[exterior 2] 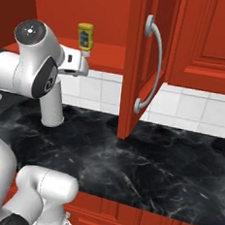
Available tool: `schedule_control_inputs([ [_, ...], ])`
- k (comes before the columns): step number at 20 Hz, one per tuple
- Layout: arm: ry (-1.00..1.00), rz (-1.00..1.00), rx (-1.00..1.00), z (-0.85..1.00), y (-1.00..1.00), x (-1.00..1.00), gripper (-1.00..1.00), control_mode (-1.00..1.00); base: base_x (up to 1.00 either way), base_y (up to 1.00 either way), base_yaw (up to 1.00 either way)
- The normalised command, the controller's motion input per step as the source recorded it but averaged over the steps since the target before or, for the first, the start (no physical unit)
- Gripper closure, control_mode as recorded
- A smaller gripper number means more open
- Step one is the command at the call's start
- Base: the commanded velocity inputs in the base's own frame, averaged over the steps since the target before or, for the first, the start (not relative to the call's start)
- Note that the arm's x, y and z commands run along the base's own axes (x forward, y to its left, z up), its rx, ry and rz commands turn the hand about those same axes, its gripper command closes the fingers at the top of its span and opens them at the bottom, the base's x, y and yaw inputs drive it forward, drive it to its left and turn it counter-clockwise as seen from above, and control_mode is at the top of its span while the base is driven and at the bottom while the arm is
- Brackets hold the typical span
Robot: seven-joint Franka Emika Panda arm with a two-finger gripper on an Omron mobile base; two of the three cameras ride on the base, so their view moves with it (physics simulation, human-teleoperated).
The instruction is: Take 2 condiments from the cabinet and move them on the counter near the stove.Make sure the condiments are lined up with each other, next to each other.
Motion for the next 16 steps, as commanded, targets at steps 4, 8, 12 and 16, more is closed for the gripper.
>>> schedule_control_inputs([
  [4, 0.00, 0.00, 0.07, 0.00, 0.00, 0.29, -1.00, -1.00, 0.00, 0.00, 0.00],
  [8, 0.00, 0.02, 0.08, 0.00, 0.00, 0.33, -1.00, -1.00, 0.00, 0.00, 0.00],
  [12, 0.00, 0.04, 0.07, 0.02, 0.00, 0.39, -1.00, -1.00, 0.00, 0.00, 0.00],
  [16, 0.00, 0.02, 0.04, 0.09, 0.00, 0.38, -1.00, -1.00, 0.00, 0.00, 0.00],
])
